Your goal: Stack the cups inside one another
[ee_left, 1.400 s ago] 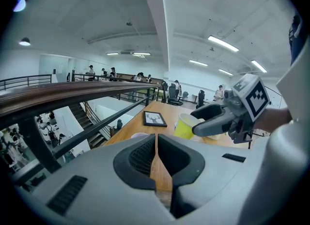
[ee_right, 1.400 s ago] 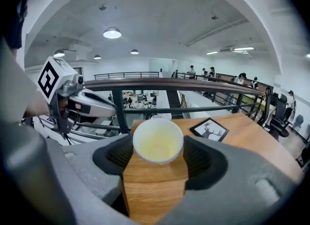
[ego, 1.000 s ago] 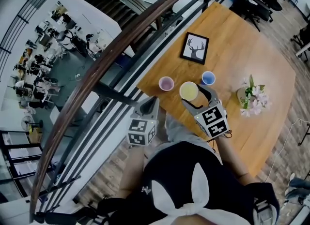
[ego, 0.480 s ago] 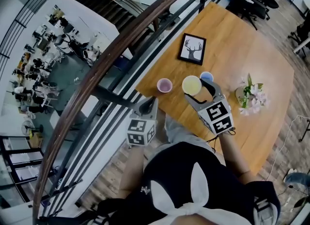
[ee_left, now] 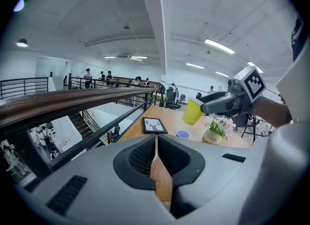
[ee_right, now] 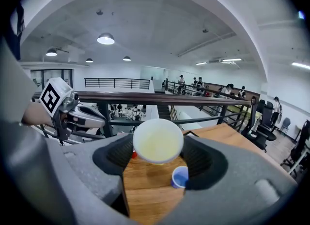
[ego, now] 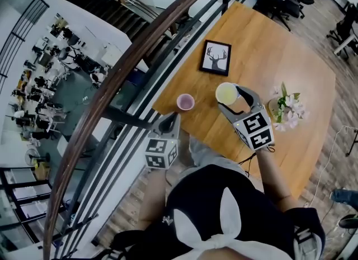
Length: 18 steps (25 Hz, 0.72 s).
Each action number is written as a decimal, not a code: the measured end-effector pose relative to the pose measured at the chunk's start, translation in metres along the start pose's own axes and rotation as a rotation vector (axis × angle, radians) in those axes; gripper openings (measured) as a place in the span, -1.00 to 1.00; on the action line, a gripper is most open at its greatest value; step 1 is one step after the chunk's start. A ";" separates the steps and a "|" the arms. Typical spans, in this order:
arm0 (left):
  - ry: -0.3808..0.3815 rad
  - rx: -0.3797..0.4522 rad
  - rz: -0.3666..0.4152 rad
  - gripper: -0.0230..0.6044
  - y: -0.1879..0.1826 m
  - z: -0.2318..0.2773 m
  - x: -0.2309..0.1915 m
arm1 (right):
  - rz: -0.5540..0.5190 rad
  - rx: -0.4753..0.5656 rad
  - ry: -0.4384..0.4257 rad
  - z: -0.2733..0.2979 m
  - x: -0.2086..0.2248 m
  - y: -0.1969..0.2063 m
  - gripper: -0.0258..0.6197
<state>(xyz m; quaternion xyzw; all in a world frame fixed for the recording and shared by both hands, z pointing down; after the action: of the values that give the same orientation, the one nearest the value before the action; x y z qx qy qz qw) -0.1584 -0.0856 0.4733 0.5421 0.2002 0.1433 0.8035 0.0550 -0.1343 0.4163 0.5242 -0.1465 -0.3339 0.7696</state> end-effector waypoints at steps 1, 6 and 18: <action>0.002 -0.002 -0.001 -0.82 0.001 0.001 0.000 | 0.003 -0.004 0.010 -0.001 0.004 0.002 0.07; 0.015 -0.015 -0.003 -0.82 0.003 0.007 -0.002 | 0.011 -0.016 0.057 -0.002 0.025 0.006 0.07; 0.045 -0.032 -0.002 -0.82 0.003 0.017 -0.003 | -0.013 -0.023 0.141 -0.009 0.064 -0.001 0.07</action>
<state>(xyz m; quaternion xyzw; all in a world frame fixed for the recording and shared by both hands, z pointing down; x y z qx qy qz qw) -0.1526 -0.0998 0.4823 0.5254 0.2163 0.1579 0.8076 0.1075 -0.1708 0.4037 0.5384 -0.0846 -0.3029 0.7818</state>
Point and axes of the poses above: the fingertips, and each gripper's own axes: z forward along the fingers, x to its right, y out of its underside, the point moved 5 cm from there along -z, backward along the fingers, and after that the axes turned 6 degrees about x, right-handed, at the moved point
